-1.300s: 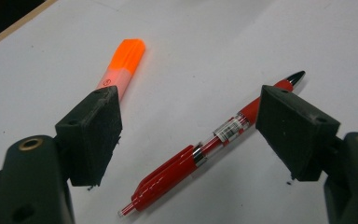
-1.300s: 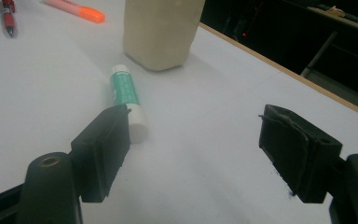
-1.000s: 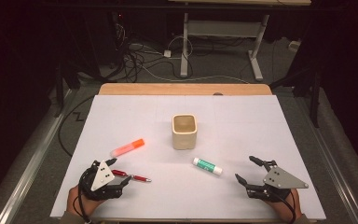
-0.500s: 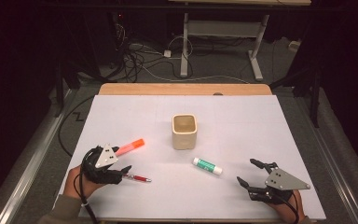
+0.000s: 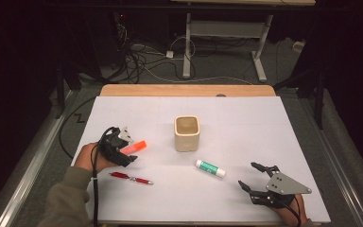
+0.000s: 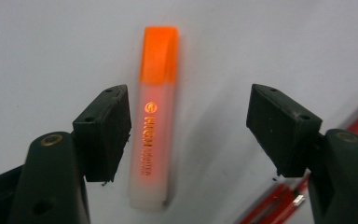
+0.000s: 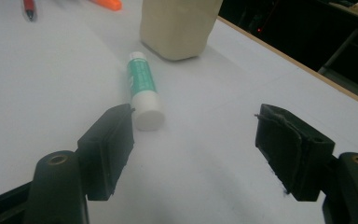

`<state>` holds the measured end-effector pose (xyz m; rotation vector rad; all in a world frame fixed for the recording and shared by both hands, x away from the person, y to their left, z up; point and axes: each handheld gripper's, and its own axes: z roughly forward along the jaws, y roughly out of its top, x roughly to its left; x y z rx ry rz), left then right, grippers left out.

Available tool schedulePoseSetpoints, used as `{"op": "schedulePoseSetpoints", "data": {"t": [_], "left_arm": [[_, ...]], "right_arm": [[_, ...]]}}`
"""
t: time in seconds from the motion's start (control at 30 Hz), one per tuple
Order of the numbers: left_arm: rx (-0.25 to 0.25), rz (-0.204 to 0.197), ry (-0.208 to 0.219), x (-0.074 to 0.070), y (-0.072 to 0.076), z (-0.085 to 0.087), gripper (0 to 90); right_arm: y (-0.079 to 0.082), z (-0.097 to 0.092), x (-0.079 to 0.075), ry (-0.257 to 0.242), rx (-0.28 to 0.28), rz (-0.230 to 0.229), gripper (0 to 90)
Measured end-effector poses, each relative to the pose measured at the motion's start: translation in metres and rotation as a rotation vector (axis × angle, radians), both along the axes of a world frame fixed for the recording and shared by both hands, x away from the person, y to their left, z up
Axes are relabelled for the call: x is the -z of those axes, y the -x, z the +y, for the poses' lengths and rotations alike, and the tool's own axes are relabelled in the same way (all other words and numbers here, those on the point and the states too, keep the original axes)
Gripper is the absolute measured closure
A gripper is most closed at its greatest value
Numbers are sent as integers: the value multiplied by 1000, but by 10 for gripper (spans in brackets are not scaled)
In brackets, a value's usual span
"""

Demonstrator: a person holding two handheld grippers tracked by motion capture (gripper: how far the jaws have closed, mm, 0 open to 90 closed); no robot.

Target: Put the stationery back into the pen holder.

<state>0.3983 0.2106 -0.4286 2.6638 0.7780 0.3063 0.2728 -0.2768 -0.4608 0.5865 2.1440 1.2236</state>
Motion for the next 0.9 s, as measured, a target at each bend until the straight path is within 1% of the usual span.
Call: {"op": "schedulePoseSetpoints", "data": {"t": [0.07, 0.1, 0.13, 0.17, 0.23, 0.27, 0.33, 0.4, 0.47, 0.53, 0.57, 0.6, 0.63, 0.67, 0.77, 0.8, 0.9], "left_arm": [[-6, 24, -11, 1, -10, -2, 295], [0, 39, -16, 1, -15, -3, 296], [9, 51, -32, 2, -19, -5, 305], [14, 57, -45, 2, -23, -7, 332], [23, 100, -49, 4, -31, -11, 357], [28, 116, -66, 5, -35, -13, 387], [20, 140, -88, 9, -42, -17, 407], [21, 168, -98, 12, -48, -20, 444], [19, 182, -108, 15, -52, -22, 491], [26, 199, -104, 15, -54, -22, 502], [29, 212, -98, 15, -54, -22, 555], [33, 214, -98, 15, -54, -23, 555], [42, 219, -101, 15, -54, -23, 600], [45, 222, -103, 15, -54, -24, 613], [53, 227, -121, 15, -54, -27, 628], [52, 224, -126, 14, -53, -28, 642], [53, 211, -128, 14, -51, -28, 646]], "right_arm": [[-1, 0, 1, 3, -3, 4, 287], [-1, 0, 1, 2, -6, 8, 295], [-1, -1, 1, 2, -9, 10, 301], [-1, -1, 1, 2, -10, 9, 301], [-1, -1, 1, -2, -13, 6, 301], [-1, -1, 1, -3, -13, 4, 302], [0, -1, 0, -5, -19, -3, 305], [1, -1, 0, -6, -20, -6, 307], [0, -2, 0, -6, -21, -5, 307], [0, -2, 1, -6, -23, -4, 310], [0, -2, 1, -5, -24, -5, 310], [0, -2, 1, -5, -24, -5, 310], [0, -2, 1, -2, -31, -5, 319], [0, -1, 1, -1, -31, 0, 320], [0, -1, 1, 4, -31, 0, 320], [0, 0, 1, 6, -31, -1, 320], [0, 0, 1, 4, -33, -3, 322]]}}
